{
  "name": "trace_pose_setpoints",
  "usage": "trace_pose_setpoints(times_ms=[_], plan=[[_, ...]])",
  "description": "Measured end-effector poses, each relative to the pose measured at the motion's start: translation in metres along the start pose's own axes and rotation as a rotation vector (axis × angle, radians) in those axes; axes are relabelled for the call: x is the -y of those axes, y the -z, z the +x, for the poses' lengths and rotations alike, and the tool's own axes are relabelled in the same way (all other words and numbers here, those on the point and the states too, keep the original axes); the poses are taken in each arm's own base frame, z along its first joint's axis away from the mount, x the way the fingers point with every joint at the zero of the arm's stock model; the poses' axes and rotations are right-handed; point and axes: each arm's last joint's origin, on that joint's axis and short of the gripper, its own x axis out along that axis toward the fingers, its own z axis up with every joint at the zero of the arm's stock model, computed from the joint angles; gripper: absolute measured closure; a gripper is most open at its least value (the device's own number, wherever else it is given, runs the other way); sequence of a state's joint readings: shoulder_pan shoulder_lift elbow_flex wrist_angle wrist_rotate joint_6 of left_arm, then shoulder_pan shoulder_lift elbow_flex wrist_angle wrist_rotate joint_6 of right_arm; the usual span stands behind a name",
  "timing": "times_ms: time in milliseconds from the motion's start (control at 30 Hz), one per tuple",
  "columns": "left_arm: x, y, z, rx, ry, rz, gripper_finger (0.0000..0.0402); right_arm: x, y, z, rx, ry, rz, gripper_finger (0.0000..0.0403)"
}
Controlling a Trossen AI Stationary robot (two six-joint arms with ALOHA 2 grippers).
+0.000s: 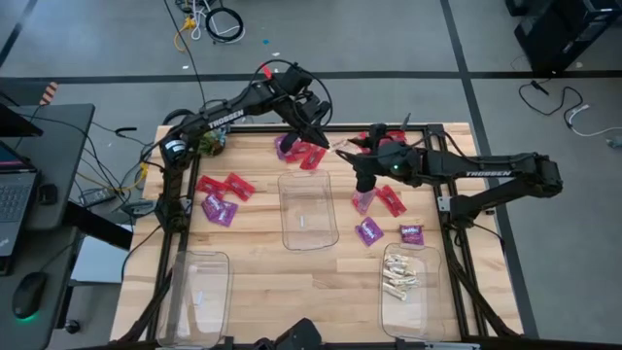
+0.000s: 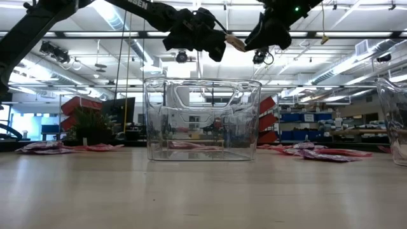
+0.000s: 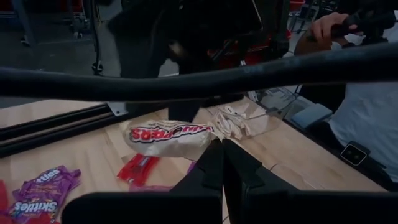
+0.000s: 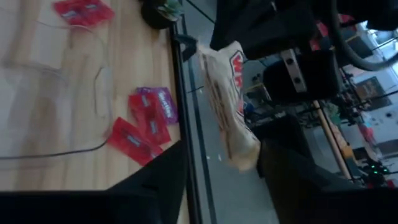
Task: Sort candy
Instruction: Put the white chocolate bar into the right transparent bin
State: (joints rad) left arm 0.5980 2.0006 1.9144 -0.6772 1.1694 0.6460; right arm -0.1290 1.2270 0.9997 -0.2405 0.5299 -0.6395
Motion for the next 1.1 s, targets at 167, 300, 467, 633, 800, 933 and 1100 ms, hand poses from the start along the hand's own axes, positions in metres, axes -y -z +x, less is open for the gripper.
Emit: trace_pose_setpoints(times_ms=[167,300,467,633,800,933,1100], plan=[[0.003,-0.002,0.007,0.001,0.019,0.001,0.0401,0.003,0.003,0.008,-0.021,0.023,-0.015,0.0171],[0.004,-0.003,0.009,0.002,0.024,-0.011,0.0401,0.004,0.003,0.009,-0.029,0.037,-0.028,0.0195],[0.004,-0.003,0.009,0.002,0.024,-0.015,0.0401,0.002,0.002,0.008,-0.029,0.036,-0.049,0.0297],[0.004,-0.003,0.009,0.002,0.024,-0.017,0.0401,0.001,0.001,0.008,-0.026,0.032,-0.063,0.0391],[0.001,-0.005,0.009,-0.002,-0.009,-0.061,0.0393,0.0,0.002,0.008,-0.032,0.029,-0.064,0.0399],[0.0,-0.006,0.007,-0.017,-0.052,-0.07,0.036,-0.001,0.003,0.005,-0.046,0.026,-0.047,0.04],[0.004,-0.015,-0.003,-0.025,-0.103,-0.046,0.0309,-0.002,0.003,-0.007,-0.049,0.009,0.004,0.0402]])
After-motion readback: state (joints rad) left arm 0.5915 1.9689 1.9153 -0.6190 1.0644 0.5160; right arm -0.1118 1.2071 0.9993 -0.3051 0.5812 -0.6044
